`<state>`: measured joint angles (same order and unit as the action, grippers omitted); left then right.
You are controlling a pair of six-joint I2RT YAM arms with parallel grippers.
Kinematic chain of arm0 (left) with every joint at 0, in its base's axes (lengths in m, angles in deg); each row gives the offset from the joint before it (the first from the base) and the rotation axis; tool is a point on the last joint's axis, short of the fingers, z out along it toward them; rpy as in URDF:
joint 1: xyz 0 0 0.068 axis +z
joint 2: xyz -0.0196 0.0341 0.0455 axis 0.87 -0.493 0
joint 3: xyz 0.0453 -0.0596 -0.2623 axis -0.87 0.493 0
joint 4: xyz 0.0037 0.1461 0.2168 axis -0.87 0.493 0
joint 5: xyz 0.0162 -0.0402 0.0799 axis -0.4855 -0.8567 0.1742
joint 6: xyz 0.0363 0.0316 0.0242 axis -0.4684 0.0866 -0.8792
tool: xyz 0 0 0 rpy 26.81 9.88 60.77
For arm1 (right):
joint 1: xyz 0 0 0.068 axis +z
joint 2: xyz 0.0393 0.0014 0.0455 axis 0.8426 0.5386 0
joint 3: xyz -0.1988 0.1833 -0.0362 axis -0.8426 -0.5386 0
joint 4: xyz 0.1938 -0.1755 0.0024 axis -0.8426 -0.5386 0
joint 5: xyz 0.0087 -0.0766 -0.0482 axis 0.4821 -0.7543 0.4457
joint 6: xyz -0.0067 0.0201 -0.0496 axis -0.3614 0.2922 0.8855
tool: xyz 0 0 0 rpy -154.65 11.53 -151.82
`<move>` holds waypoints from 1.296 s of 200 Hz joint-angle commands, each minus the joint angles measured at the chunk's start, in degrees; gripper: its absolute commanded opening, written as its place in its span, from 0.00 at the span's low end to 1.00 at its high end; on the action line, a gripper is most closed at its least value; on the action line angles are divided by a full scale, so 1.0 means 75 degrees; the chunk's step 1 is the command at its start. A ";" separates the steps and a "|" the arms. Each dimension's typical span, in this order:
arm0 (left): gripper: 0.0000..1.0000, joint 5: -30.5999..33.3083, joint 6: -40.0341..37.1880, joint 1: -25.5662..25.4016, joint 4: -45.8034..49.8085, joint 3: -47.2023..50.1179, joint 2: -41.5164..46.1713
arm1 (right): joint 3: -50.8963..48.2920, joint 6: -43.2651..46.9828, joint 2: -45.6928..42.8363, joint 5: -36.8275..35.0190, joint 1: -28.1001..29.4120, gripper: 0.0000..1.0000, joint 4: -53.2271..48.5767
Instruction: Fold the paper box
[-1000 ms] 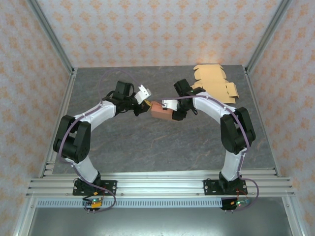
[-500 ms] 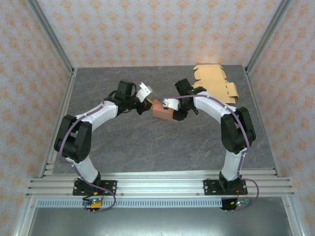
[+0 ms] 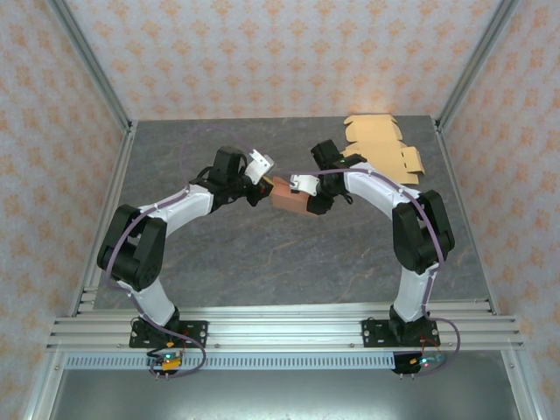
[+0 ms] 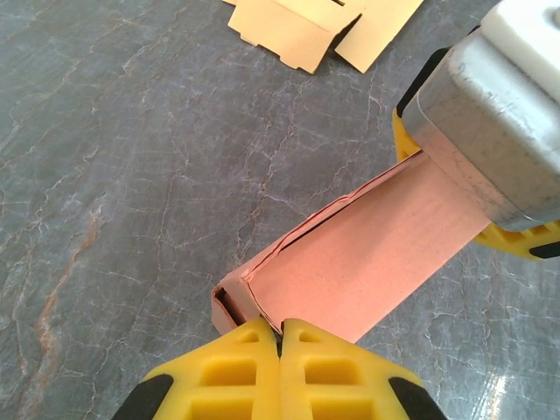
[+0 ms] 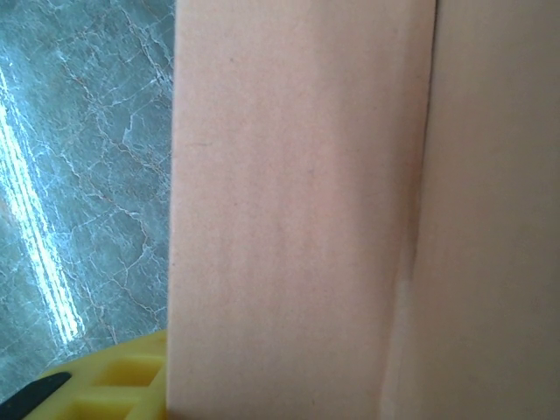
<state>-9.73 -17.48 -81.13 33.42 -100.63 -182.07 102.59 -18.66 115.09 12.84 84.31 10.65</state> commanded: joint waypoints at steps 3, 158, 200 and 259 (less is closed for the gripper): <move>0.00 0.0102 -0.0131 -0.0281 0.0138 0.0199 0.0054 | -0.0141 0.0077 0.0388 0.0149 0.0129 0.44 -0.0454; 0.00 0.0868 -0.0608 -0.0381 0.1346 -0.0079 0.0316 | -0.0033 -0.0040 0.0517 0.0017 0.0129 0.44 -0.0519; 0.00 0.0587 0.0217 -0.0430 0.0316 0.0277 0.0120 | 0.0033 -0.0341 0.0521 0.0018 0.0130 0.47 -0.0368; 0.00 0.1639 0.1056 -0.0522 0.0143 0.0150 -0.0090 | -0.0436 -0.1664 -0.0410 0.0814 0.0053 0.59 0.1043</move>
<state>-0.22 -13.22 -83.81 33.22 -98.88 -180.93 101.89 -25.61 115.51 14.74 84.35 13.36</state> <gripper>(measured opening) 0.044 0.574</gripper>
